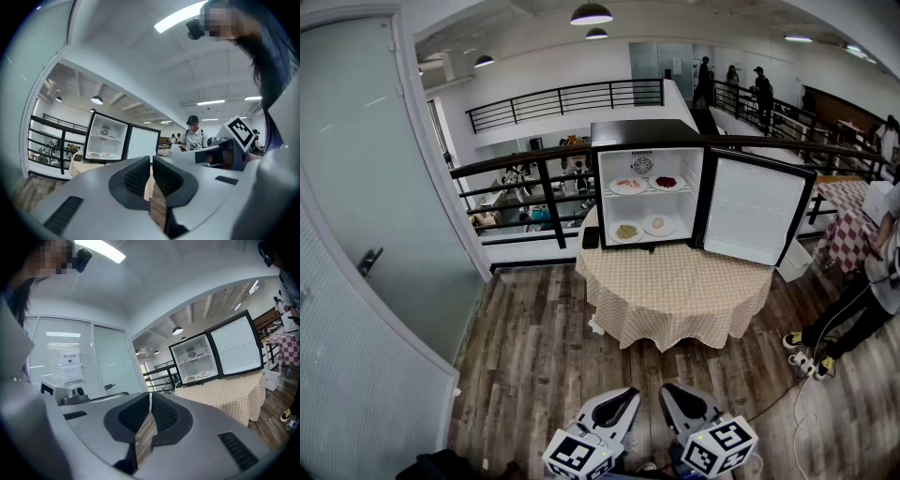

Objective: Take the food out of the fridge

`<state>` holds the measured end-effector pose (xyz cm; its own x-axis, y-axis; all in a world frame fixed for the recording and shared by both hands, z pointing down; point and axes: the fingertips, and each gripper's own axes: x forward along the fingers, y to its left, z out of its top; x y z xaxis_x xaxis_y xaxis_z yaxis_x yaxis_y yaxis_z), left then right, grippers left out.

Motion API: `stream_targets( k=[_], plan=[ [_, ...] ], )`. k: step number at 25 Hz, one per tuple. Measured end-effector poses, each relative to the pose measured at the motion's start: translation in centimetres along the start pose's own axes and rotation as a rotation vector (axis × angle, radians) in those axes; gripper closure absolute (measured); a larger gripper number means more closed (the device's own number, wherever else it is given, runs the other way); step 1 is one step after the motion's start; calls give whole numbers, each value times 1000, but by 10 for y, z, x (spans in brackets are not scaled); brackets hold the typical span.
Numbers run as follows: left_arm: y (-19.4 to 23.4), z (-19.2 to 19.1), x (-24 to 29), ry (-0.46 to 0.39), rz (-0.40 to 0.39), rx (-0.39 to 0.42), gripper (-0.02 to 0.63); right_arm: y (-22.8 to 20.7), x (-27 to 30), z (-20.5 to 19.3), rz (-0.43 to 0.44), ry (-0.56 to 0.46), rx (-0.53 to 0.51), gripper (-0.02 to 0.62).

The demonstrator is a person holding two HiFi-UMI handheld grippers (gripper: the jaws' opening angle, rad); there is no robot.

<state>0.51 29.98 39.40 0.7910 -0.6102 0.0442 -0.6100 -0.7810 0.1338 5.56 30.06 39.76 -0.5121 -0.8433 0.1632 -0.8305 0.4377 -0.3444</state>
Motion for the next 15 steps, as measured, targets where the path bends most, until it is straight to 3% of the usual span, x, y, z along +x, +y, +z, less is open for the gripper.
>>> stream_targets(
  k=[15],
  plan=[
    [9,1,31,2,-48,2,589,-30,9,8,-45,-44,52,566]
  ],
)
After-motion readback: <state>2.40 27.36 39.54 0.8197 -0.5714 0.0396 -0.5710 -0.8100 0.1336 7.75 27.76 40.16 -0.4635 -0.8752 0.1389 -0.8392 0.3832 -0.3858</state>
